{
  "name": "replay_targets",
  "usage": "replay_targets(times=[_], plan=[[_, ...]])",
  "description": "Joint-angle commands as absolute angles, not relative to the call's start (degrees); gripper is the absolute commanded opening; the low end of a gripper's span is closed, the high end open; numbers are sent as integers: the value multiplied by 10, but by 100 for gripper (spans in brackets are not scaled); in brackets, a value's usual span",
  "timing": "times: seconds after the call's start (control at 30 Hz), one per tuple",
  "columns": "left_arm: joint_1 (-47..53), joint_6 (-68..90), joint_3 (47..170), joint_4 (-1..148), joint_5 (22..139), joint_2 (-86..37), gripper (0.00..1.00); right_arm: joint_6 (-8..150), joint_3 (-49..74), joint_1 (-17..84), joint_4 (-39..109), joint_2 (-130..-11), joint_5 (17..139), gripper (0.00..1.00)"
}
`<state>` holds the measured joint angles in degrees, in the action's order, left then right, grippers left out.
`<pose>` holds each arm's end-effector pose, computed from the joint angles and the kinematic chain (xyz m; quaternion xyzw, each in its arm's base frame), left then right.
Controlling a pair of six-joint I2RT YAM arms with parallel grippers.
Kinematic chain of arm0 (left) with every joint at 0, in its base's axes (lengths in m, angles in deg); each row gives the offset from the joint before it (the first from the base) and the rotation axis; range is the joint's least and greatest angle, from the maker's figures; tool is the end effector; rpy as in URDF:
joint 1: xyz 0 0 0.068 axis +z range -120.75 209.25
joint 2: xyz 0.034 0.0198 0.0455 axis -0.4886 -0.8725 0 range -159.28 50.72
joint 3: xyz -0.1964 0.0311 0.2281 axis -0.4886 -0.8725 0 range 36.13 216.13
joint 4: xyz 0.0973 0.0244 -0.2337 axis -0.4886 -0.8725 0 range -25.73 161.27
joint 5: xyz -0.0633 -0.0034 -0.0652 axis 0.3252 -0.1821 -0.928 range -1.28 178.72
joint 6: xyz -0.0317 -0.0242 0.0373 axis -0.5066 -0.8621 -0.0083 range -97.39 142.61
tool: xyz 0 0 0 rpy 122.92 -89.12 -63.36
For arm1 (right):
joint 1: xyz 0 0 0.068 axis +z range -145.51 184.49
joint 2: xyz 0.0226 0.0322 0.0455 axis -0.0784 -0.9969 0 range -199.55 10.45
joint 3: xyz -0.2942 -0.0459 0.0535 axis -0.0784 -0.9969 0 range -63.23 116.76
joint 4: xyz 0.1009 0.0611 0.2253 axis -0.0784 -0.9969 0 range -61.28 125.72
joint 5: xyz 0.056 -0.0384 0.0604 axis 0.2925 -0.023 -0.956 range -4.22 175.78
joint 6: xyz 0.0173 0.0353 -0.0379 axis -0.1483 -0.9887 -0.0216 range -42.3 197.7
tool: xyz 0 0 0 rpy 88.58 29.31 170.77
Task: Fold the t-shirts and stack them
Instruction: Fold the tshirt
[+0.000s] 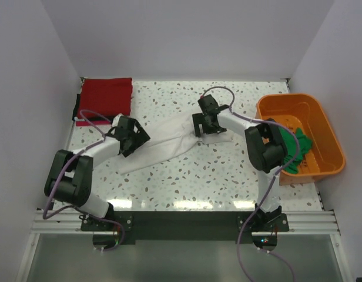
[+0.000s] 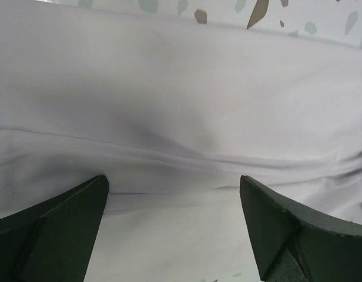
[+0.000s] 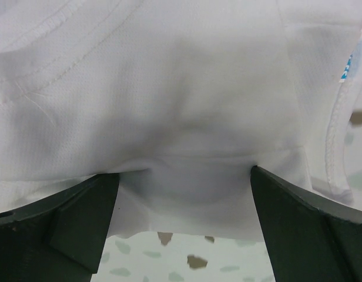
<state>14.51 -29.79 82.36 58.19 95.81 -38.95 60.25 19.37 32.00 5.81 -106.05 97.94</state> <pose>0.2843 -0.0702 0.1965 -0.3254 0.8989 -0.1096 0.2723 0.3854 0.1919 0.1960 -0.0609 0.9669 -0.0092 0.2477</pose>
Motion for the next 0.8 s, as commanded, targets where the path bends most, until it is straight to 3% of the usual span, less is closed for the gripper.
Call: replay_targets(times=[0.0, 0.23, 0.43, 0.77], plan=[[115, -399, 718, 504, 892, -374, 100, 766, 252, 302, 84, -1123, 942, 99], [-25, -539, 635, 564, 861, -324, 100, 916, 423, 299, 37, -1230, 833, 99], [-136, -639, 648, 606, 885, -354, 100, 995, 540, 300, -45, -1302, 728, 99], [-191, -621, 758, 572, 904, -431, 100, 1056, 613, 301, 53, -1329, 791, 99]])
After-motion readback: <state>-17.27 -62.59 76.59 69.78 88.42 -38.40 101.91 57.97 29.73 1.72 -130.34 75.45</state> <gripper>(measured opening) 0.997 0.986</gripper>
